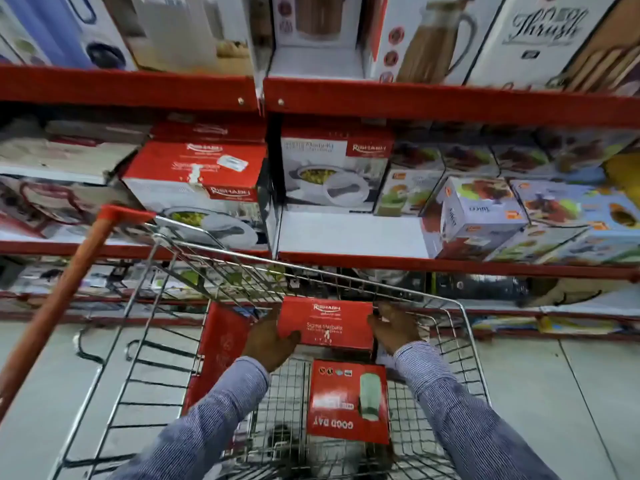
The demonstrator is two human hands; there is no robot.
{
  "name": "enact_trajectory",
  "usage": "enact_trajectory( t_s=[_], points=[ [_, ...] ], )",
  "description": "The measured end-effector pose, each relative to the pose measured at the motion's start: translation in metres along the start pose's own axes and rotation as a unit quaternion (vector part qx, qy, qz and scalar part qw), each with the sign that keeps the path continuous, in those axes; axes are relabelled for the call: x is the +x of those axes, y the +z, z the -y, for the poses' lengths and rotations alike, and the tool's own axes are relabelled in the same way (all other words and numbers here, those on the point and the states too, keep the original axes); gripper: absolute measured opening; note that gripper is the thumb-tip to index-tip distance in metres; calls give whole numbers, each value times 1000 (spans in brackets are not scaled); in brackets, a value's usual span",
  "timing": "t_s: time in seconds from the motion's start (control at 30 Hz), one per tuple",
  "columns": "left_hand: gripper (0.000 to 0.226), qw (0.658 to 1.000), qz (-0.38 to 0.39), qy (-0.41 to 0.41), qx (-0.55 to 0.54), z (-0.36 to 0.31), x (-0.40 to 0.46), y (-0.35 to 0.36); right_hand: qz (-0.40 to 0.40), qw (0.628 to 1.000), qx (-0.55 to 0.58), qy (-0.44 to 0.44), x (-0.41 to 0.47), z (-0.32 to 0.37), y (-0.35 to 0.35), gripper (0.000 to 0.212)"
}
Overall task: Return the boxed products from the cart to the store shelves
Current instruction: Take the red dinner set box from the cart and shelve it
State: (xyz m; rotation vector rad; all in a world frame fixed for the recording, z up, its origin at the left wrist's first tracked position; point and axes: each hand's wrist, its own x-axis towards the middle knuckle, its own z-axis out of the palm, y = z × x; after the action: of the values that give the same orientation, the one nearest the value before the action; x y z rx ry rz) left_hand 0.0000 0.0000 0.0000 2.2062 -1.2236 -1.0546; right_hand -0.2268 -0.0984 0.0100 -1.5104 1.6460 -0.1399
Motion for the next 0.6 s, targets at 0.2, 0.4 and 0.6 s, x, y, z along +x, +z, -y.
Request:
enact_trajectory(
  t_s=[0.2,0.4,0.6],
  points=[
    [65,977,88,-166,-103,29,34,31,94,989,-58,101,16,-27,27,38],
    [53,961,84,-170,-200,28,36,30,41,988,90,121,14,-32,39,25],
    [40,969,-14,-145,-201,13,-4,-8,-40,986,150,53,-15,-13,11,29]
  ],
)
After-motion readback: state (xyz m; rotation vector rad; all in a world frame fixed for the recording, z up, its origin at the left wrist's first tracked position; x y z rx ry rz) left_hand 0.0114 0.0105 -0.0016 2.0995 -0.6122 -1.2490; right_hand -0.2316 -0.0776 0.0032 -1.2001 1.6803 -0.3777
